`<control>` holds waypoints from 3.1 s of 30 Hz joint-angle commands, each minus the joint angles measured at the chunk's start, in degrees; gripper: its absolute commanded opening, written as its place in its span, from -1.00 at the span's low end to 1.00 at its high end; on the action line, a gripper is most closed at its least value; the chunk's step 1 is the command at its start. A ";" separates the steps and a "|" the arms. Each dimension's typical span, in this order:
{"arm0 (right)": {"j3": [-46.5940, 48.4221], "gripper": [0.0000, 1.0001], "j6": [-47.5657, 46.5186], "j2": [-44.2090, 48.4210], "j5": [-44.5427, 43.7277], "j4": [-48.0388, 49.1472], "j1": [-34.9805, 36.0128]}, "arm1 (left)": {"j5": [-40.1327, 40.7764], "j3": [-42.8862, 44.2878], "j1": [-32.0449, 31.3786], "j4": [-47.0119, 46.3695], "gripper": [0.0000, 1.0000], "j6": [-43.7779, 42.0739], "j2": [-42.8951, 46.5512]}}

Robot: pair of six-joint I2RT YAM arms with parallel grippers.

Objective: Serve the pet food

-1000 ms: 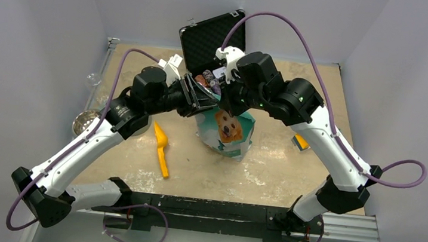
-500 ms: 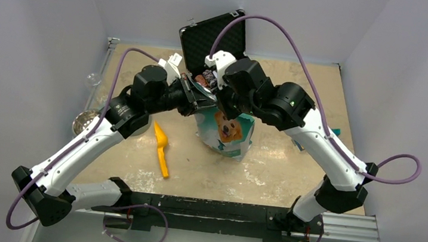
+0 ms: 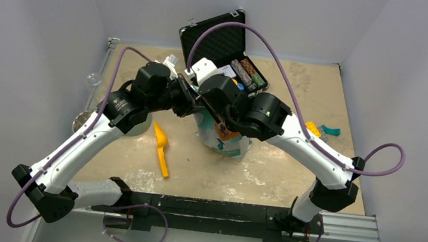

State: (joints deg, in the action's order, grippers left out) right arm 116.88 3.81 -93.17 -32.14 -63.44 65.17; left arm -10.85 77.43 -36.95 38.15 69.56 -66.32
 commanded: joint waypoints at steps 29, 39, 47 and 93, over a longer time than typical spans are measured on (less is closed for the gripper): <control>3.33 -0.22 -0.78 3.42 29.61 -0.13 -5.29 | 1.53 -2.43 0.27 -3.33 -1.00 -6.02 3.37; 1.48 -0.33 -1.03 2.51 18.41 -0.12 -5.31 | 2.10 -1.06 0.19 -0.94 -1.00 -5.94 3.29; 3.98 -0.22 1.08 3.72 18.79 -2.65 -5.31 | 2.12 -0.46 0.20 0.71 -1.00 -5.75 3.20; 5.13 -1.00 4.31 -1.03 21.79 -1.60 -5.38 | 3.19 -3.30 0.13 -2.65 -1.00 1.15 2.51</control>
State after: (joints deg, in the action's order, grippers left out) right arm 120.81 4.23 -95.29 -14.85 -66.63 60.05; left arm -9.87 75.22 -36.93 38.50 67.85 -64.16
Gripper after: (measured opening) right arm 0.007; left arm 0.012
